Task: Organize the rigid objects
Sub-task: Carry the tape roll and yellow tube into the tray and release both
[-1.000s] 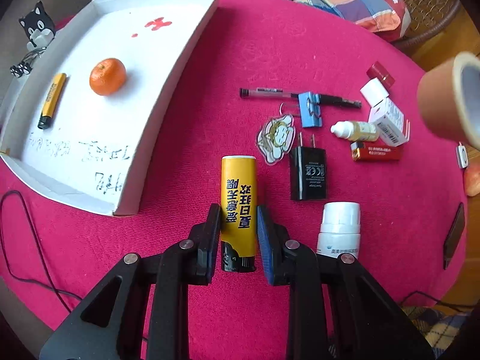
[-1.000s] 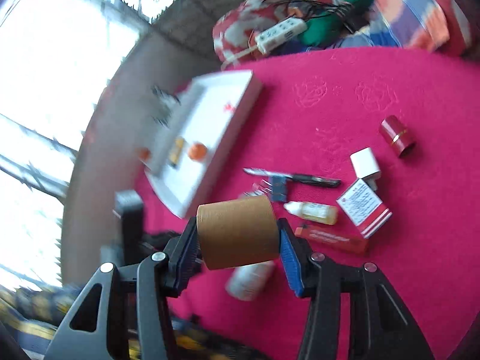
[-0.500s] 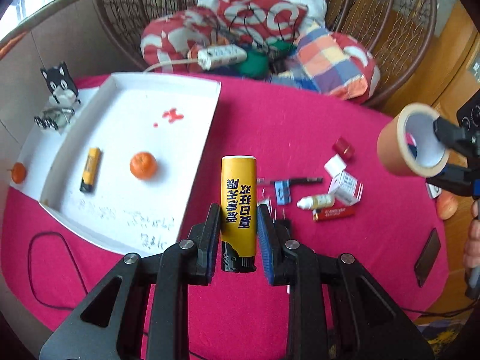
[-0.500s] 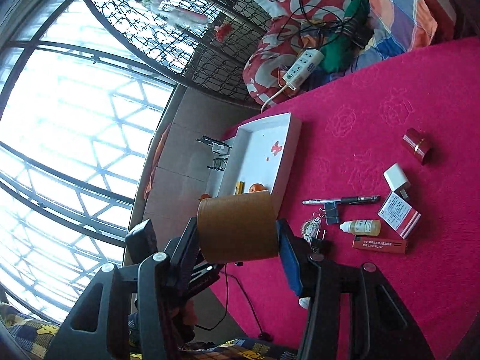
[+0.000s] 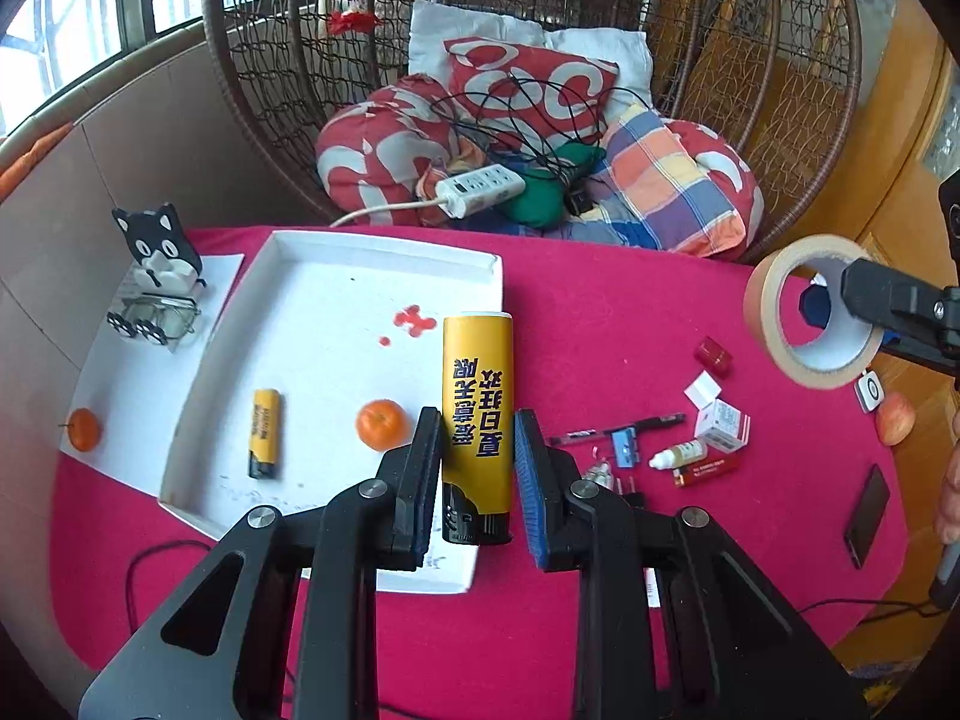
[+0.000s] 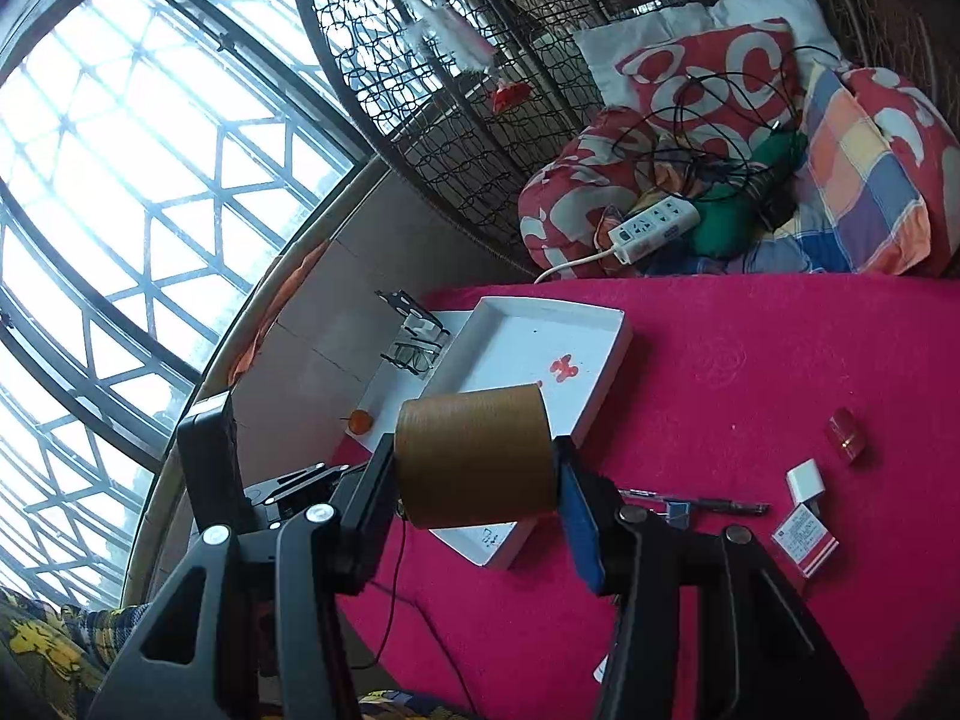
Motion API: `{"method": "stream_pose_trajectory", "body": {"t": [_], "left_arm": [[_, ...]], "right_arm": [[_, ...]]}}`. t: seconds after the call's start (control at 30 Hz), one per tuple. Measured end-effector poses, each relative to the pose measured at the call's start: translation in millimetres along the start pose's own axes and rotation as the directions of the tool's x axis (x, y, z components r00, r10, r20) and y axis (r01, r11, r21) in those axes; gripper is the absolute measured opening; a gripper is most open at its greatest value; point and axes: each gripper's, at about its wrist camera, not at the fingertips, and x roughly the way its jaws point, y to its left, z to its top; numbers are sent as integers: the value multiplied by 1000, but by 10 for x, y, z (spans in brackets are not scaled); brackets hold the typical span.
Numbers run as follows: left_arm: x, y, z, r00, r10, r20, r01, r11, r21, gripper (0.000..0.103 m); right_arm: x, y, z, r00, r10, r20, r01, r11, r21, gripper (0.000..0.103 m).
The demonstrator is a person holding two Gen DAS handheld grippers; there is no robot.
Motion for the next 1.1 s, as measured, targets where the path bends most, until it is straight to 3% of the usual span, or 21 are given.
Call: {"method": "stream_pose_trajectory", "body": {"t": [0.37,0.53,0.8,1.1], "left_arm": [[-6,510,91,999,33,-4,-33,999,-2,23],[198,738,231,997,69,-32,-68,997,19,23],[799,1073,410,982,146,-123,-138,988,72,24],[1200,1247,437,968,104,-230,-87,993,83,24]], "right_arm": [[437,434,104,999,-26,-27,24,997,-67,49],[775,523,169,993,-98,-64,91,990,-106,49],[1557,497,243,956,-253,-146,233,962,-140,49],[2056,464,295,911,-379,-165,358,922,-145,49]]}}
